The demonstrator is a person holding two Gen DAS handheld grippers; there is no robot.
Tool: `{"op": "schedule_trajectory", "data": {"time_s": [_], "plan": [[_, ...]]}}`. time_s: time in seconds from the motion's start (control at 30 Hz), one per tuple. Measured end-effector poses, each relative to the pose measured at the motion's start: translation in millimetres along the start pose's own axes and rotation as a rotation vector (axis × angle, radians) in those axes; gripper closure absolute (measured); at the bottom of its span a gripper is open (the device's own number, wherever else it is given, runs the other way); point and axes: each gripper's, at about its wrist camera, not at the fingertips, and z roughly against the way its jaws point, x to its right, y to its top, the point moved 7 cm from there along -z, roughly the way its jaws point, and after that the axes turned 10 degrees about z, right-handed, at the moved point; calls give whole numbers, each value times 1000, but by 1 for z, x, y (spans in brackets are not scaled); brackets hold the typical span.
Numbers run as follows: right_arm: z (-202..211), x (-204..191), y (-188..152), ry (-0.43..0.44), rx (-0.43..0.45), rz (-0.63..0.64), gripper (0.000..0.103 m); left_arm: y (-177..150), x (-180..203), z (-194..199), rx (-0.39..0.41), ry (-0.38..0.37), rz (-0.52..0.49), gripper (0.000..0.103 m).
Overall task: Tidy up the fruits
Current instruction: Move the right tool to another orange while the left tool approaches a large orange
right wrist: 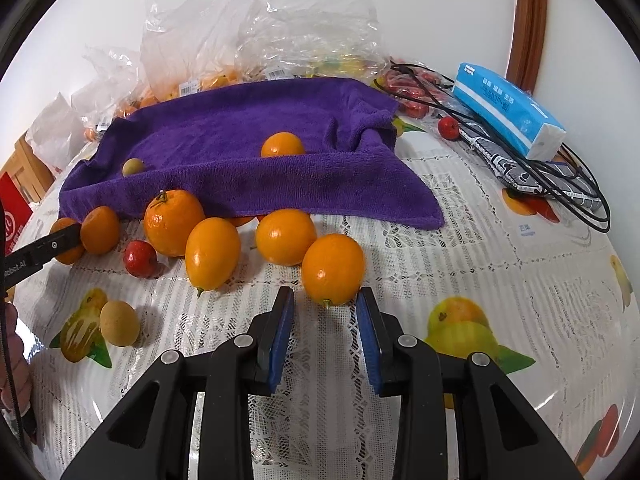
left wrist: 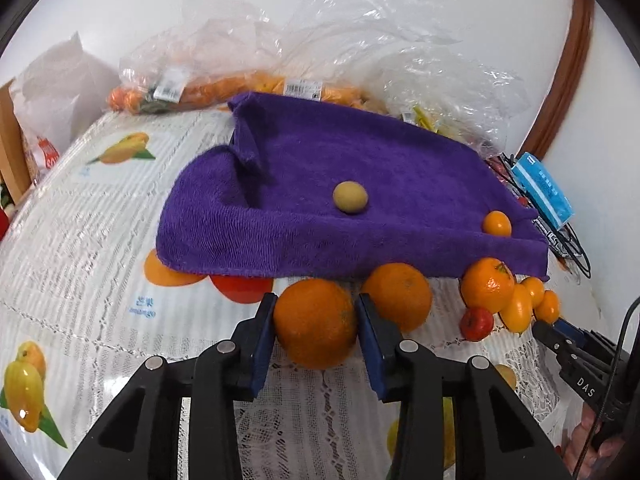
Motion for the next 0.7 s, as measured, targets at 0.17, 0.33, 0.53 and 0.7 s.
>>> {"op": "schedule_trajectory", "data": {"time_s": [0.17, 0.33, 0.53, 0.7], "plan": [[0, -2, 0, 6, 0, 10, 66, -2, 2, -1, -2, 8, -12, 66], [0, -2, 0, 12, 0, 10, 64, -2, 3, -2, -10, 5, -16, 67], [0, -2, 0, 26, 5, 0, 64, -2, 2, -2, -9, 2, -14, 66], [0, 2, -1, 33, 9, -18, 68, -2, 2, -2, -8, 1, -12, 66]]}}
